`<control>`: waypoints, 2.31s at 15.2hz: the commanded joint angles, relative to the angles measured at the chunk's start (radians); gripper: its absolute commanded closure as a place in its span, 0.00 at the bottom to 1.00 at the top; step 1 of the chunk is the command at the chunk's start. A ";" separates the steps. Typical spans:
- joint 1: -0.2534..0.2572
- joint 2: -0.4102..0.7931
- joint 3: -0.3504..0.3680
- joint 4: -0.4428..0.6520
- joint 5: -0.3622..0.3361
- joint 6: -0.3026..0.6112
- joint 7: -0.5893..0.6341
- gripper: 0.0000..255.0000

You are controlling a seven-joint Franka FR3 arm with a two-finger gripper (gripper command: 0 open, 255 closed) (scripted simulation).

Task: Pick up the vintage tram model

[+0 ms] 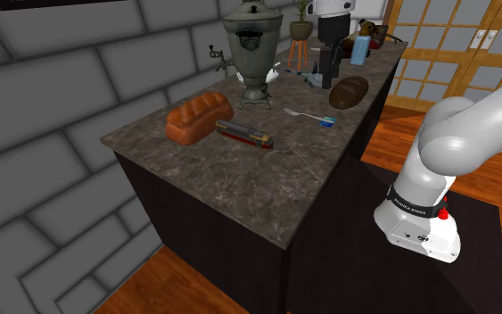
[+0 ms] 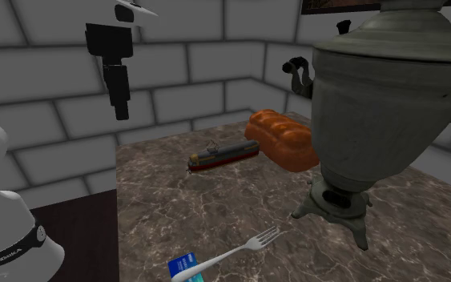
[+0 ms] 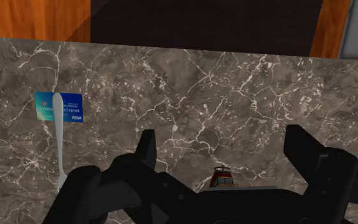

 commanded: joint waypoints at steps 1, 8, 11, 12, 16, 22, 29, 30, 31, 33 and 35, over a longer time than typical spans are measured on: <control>0.000 0.000 0.000 0.000 0.000 0.000 0.000 0.00; 0.022 0.222 0.010 0.025 0.028 0.225 0.010 0.00; 0.031 0.326 0.014 0.058 0.040 0.310 0.012 0.00; 0.033 0.361 0.016 0.071 0.044 0.336 0.012 0.00; 0.044 0.505 0.022 0.138 0.059 0.430 0.012 0.00; 0.058 0.724 0.032 0.277 0.079 0.535 0.011 0.00; 0.066 0.918 0.042 0.427 0.092 0.602 0.009 0.00; 0.066 0.924 0.042 0.421 0.093 0.614 0.009 0.00; 0.066 0.931 0.042 0.415 0.093 0.626 0.008 0.00; 0.066 0.944 0.042 0.404 0.094 0.650 0.006 0.00; 0.066 0.961 0.042 0.390 0.095 0.681 0.004 0.00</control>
